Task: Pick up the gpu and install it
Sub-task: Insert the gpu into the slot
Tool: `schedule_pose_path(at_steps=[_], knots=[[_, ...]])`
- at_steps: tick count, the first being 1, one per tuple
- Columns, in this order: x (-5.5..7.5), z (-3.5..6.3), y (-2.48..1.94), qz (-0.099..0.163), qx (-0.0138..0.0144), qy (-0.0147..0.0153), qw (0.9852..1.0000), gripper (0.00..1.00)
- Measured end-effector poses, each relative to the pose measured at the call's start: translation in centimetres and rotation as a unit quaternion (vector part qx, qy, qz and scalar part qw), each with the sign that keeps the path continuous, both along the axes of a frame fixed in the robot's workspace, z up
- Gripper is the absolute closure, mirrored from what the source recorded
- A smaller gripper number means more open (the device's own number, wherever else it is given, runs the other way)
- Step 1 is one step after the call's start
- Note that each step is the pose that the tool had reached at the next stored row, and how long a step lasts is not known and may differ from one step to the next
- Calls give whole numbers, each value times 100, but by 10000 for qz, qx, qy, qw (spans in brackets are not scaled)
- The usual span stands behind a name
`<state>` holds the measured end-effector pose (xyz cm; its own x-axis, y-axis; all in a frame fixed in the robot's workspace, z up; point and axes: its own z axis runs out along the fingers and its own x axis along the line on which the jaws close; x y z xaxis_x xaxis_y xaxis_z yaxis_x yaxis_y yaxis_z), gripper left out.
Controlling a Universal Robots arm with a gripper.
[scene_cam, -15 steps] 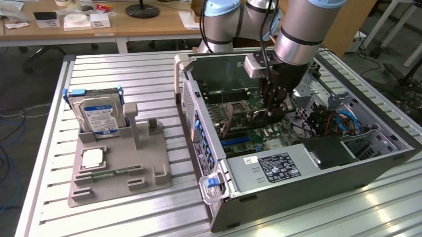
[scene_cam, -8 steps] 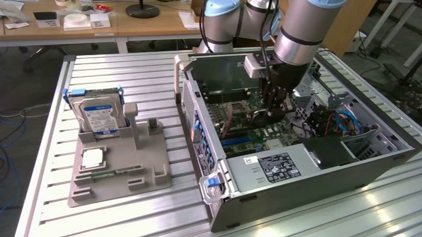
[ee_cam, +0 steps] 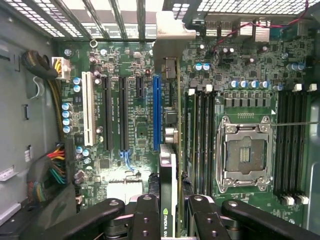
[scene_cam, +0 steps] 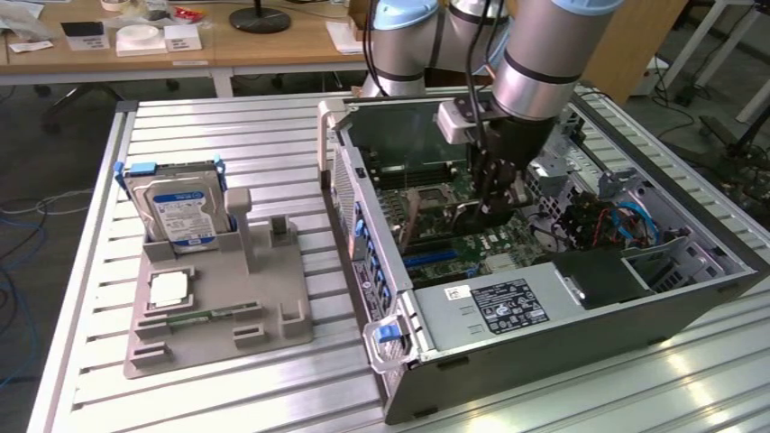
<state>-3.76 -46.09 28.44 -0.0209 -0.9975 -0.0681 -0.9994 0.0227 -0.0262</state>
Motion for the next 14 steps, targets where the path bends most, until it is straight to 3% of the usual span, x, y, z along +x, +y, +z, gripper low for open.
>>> schedule_pose_path(at_steps=[3,14], knots=[[-1,0,-20,-1,0,0,10000,73],[-42,-25,-21,1,1,0,10000,73]])
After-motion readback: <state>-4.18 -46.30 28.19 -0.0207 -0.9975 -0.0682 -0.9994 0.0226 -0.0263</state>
